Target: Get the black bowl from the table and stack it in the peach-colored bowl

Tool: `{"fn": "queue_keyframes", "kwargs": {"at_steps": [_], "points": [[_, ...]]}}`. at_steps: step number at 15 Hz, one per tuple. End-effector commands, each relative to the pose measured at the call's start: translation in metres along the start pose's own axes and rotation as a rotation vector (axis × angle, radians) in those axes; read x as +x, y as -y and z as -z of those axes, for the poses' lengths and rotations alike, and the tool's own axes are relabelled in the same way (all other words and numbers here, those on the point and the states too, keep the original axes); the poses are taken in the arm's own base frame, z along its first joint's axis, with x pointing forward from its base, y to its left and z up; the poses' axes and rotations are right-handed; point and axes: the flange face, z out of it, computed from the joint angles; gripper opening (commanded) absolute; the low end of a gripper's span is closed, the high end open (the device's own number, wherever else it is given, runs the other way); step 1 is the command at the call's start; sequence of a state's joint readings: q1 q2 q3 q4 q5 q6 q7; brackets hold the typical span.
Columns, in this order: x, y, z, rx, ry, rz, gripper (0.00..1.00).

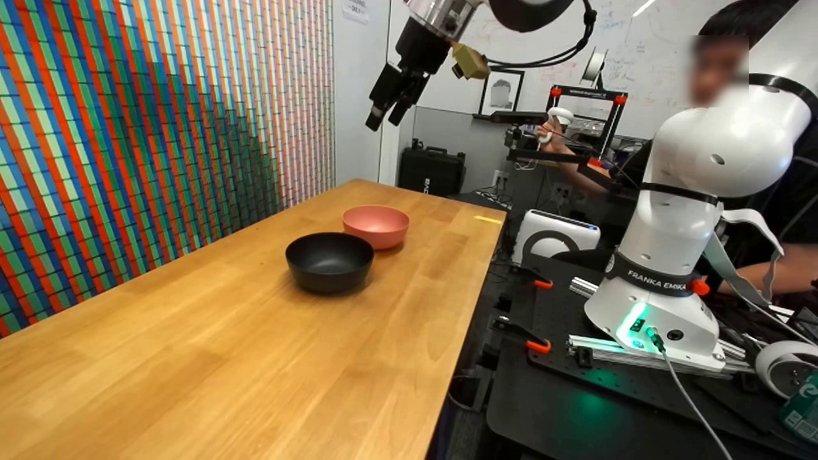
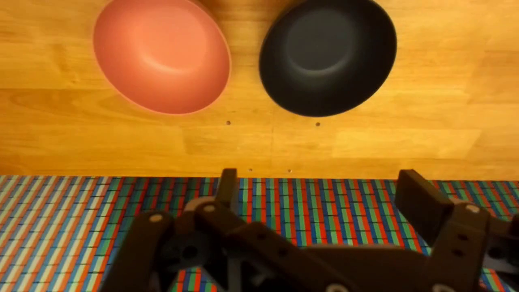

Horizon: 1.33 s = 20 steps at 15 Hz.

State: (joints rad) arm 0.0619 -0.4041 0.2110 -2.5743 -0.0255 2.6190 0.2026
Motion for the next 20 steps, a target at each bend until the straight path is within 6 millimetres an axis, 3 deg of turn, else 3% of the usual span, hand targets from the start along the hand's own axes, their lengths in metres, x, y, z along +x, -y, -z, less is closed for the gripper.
{"fn": "queue_keyframes", "kwargs": {"at_steps": [1,4,11,20], "points": [[-0.013,0.044,-0.053,-0.007,-0.008,0.054,1.00],[-0.024,0.057,-0.089,-0.079,0.007,0.121,1.00],[-0.011,0.028,-0.136,-0.278,-0.015,0.166,1.00],[-0.043,0.014,-0.255,-0.258,0.218,-0.020,1.00]]}}
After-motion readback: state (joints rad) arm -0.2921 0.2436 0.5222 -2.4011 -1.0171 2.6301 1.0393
